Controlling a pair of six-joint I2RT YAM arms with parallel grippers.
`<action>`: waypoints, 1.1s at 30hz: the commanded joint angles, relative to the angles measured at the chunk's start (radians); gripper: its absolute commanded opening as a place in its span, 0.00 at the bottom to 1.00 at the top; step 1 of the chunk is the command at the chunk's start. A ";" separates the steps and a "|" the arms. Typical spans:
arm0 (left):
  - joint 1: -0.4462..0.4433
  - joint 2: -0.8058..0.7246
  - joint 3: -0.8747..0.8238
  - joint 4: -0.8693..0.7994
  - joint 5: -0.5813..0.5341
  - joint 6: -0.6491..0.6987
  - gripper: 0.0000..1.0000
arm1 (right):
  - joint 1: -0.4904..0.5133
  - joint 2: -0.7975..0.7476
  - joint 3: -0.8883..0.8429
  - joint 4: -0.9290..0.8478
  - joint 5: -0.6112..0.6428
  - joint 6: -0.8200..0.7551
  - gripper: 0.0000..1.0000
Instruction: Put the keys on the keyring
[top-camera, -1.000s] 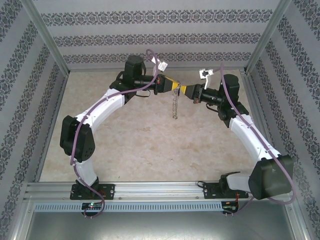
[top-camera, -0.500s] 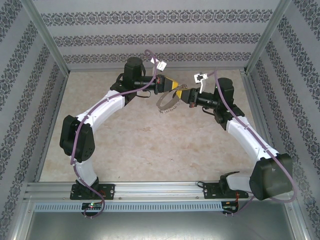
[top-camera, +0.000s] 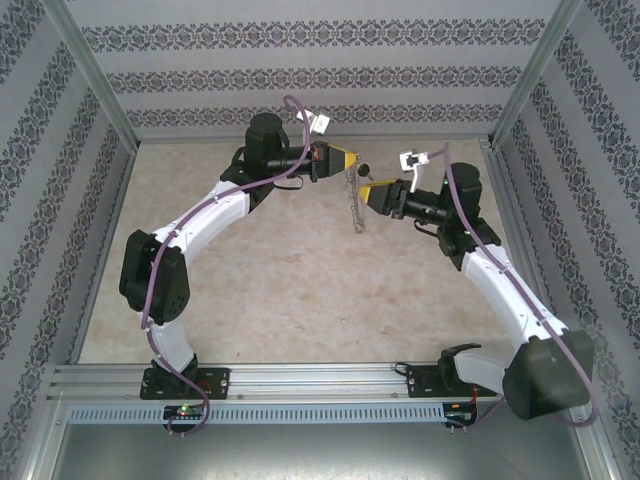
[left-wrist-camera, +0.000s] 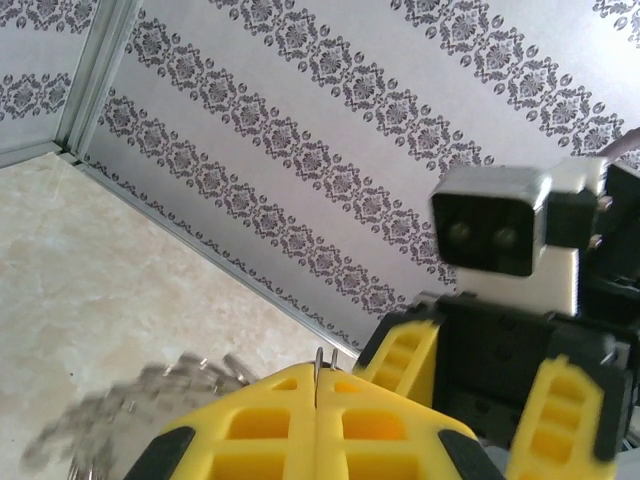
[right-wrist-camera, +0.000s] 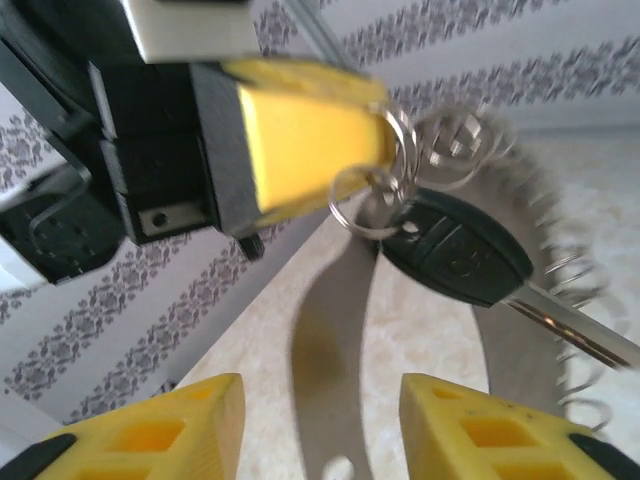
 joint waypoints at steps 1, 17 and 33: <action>0.006 -0.031 -0.003 0.095 -0.003 -0.042 0.00 | -0.013 -0.038 -0.005 0.058 0.018 0.028 0.47; 0.006 -0.034 -0.038 0.174 0.007 -0.119 0.00 | -0.071 0.175 -0.028 0.676 0.060 0.416 0.47; 0.006 -0.029 -0.035 0.192 0.004 -0.135 0.00 | 0.016 0.237 -0.079 0.815 0.032 0.472 0.32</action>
